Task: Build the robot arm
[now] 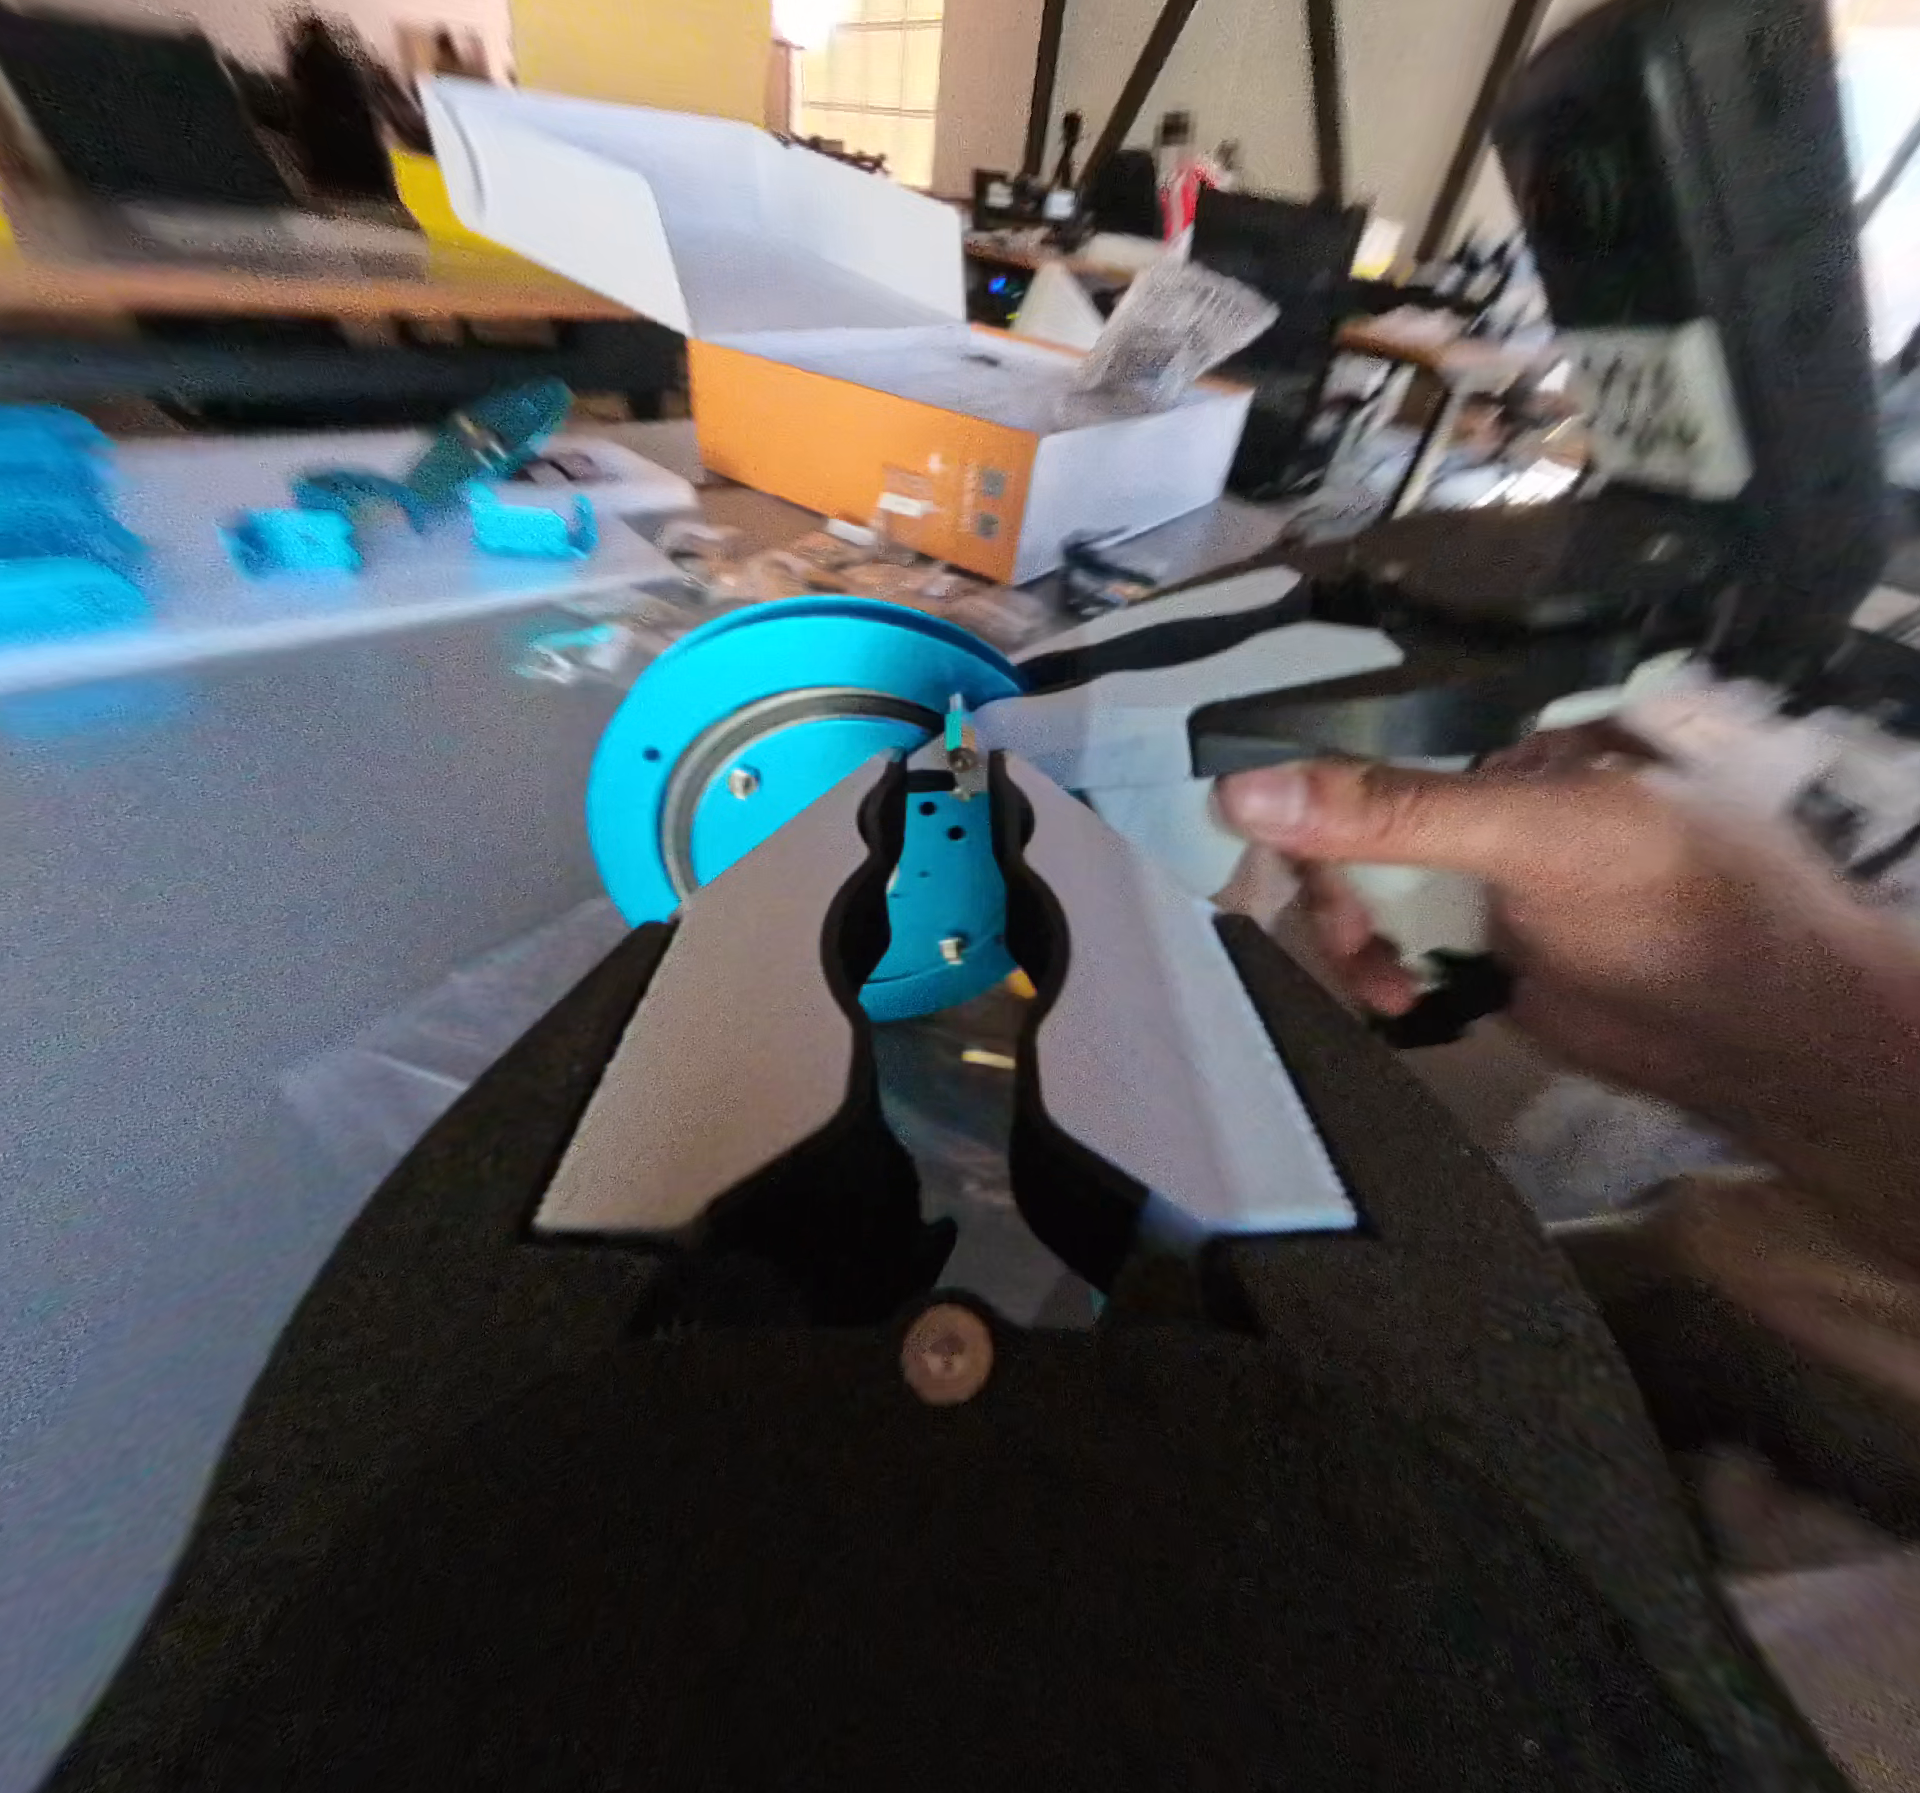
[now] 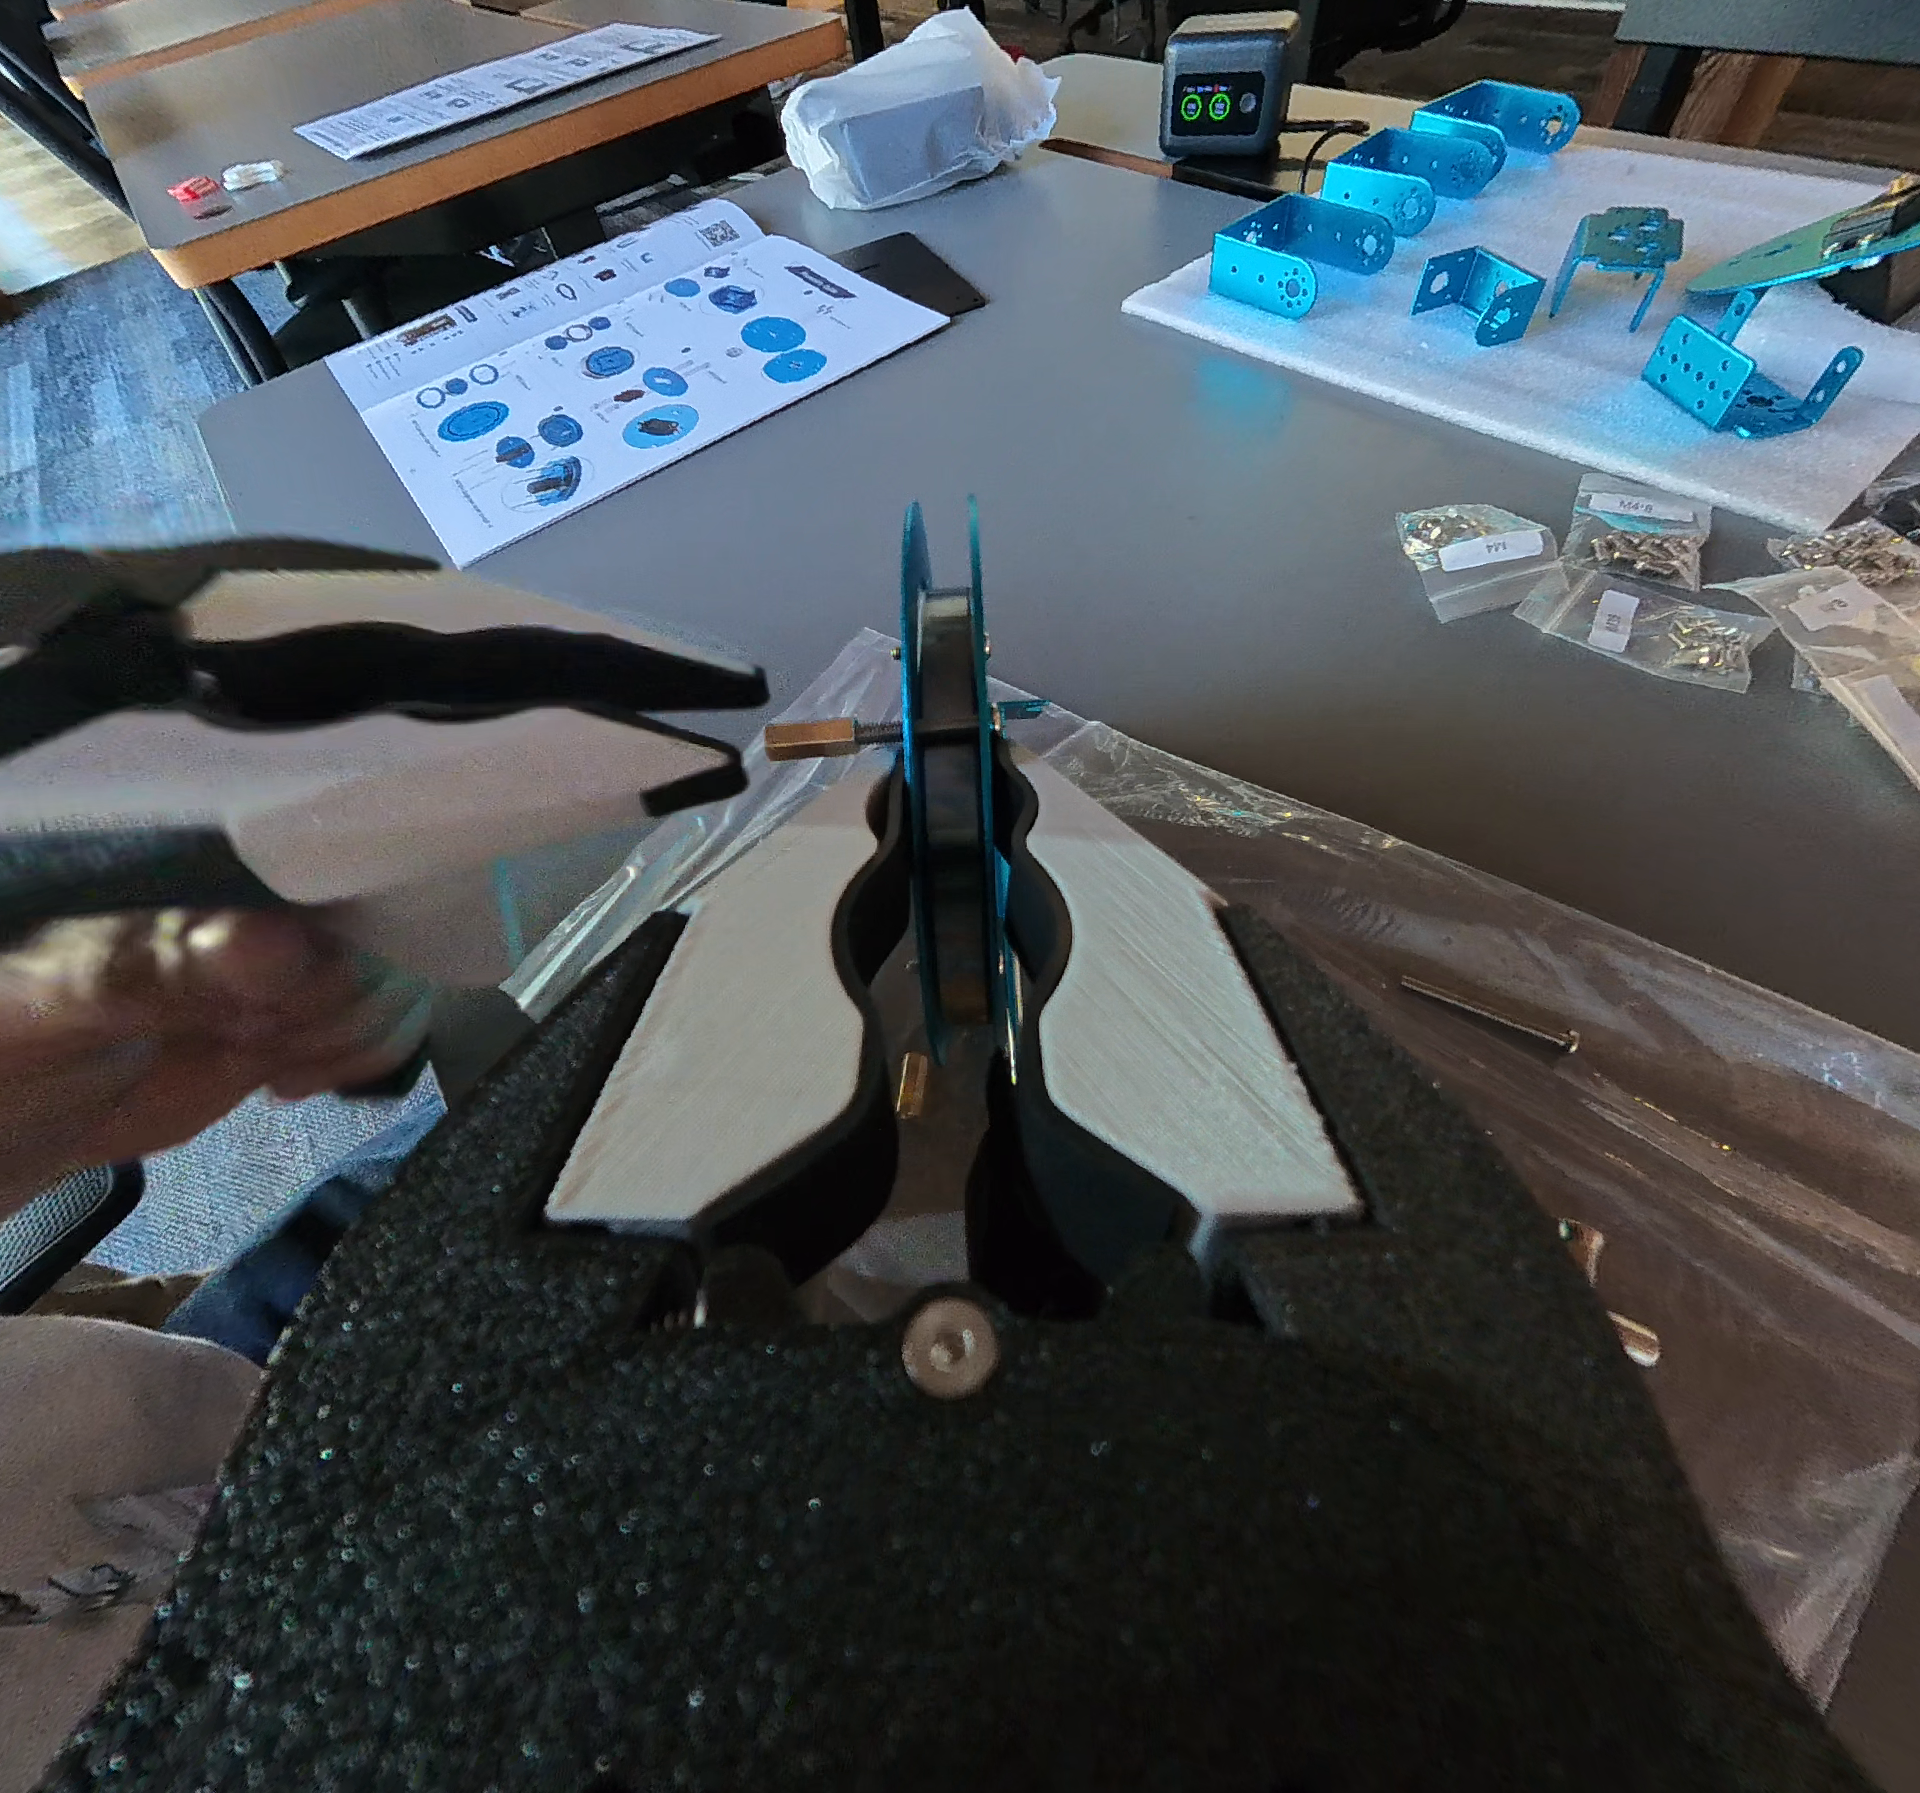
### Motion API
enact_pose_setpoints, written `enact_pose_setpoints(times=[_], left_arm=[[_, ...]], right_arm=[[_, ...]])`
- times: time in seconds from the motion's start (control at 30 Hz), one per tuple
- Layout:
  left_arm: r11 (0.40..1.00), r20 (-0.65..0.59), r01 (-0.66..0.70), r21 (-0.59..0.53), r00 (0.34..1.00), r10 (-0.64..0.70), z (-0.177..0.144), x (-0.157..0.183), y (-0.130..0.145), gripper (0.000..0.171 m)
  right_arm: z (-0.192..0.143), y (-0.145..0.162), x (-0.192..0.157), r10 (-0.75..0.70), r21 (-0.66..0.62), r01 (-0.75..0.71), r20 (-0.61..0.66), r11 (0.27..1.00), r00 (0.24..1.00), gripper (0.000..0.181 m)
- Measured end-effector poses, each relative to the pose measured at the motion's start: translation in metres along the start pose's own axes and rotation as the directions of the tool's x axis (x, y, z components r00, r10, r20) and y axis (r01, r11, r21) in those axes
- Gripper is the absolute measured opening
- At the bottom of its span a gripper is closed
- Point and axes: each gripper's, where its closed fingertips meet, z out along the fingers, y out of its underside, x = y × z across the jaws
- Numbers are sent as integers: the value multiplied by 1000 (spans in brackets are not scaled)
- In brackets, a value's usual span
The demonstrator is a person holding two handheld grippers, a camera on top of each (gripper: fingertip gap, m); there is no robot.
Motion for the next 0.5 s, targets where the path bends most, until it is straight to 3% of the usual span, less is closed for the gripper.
enact_pose_setpoints(times=[0.07, 0.13, 0.23, 0.4, 0.5], left_arm=[[913, -129, 405, 47, 909, -396, -5, -4, -7, 15], [830, -142, 553, 72, 829, -541, -6, -13, -4, 18], [809, -188, 588, 15, 796, -575, 1, 2, 3, 22], [760, -202, 647, 67, 754, -625, 5, 0, -5, 17], [798, -157, 601, 51, 794, -588, 9, -2, -2, 5]], right_arm=[[0, 0, 0, 2, 0, -2, 1, 1000, 1000, 12], [1, 0, -1, -6, -1, 6, 1, 1000, 1000, 12], [1, -1, -1, -9, -1, 9, 1, 1000, 1000, 13], [2, 0, -3, -19, -3, 19, 1, 1000, 1000, 13], [1, 0, -2, -8, 1, 8, -2, 1000, 1000, 12]])
